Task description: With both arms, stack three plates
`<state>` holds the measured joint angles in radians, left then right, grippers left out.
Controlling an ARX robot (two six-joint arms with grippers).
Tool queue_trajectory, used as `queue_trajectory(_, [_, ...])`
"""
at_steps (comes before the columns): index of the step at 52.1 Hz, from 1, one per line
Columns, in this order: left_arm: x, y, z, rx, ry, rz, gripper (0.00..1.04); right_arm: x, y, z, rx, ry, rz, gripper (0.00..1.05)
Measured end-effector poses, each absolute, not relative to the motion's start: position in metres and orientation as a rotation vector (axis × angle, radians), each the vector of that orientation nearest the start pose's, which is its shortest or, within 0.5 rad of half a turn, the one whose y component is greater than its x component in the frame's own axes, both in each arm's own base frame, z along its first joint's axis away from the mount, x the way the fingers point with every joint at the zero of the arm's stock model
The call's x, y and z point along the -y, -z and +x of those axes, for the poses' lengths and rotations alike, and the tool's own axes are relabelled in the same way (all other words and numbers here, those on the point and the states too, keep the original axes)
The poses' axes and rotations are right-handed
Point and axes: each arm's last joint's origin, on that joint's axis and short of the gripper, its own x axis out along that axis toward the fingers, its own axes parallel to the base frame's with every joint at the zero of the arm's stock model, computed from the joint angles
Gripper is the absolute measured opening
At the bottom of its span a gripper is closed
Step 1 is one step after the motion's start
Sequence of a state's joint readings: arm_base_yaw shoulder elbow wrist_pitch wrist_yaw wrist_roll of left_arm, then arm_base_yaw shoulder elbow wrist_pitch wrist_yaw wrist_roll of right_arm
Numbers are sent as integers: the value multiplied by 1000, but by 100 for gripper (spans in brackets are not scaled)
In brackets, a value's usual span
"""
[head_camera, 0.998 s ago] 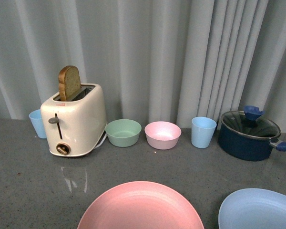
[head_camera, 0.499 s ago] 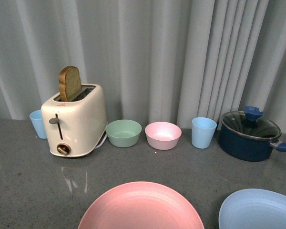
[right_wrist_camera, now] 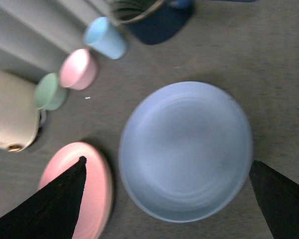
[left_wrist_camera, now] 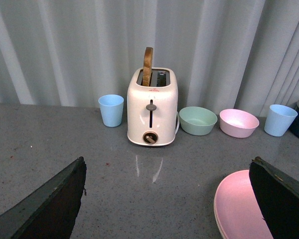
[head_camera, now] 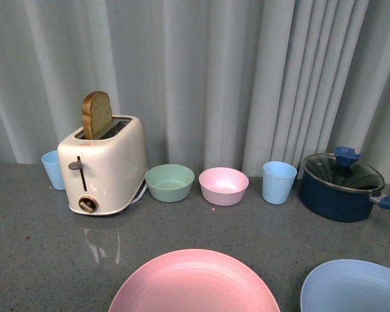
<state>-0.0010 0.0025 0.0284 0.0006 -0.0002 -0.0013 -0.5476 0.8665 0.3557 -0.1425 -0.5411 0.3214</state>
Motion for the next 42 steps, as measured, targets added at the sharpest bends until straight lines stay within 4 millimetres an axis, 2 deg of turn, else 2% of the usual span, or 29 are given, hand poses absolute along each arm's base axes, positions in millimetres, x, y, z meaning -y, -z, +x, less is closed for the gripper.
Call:
queue_trajectory(4, [0, -173, 96, 27, 1, -1, 98, 105, -165, 159, -647, 176, 661, 97])
queue_trajectory(8, [0, -173, 96, 27, 1, -1, 98, 125, -146, 165, -735, 217, 658, 97])
queue_trajectory(11, [0, -173, 96, 27, 1, -1, 98, 131, -133, 169, -791, 219, 644, 97])
queue_trajectory(18, [0, -173, 96, 27, 1, -1, 98, 136, -113, 185, -862, 166, 529, 97])
queue_trajectory(30, [0, -173, 96, 27, 1, -1, 98, 140, -102, 221, -918, 103, 346, 97])
queue_trajectory(42, [0, -173, 96, 27, 1, -1, 98, 133, -90, 242, -997, 61, 245, 97])
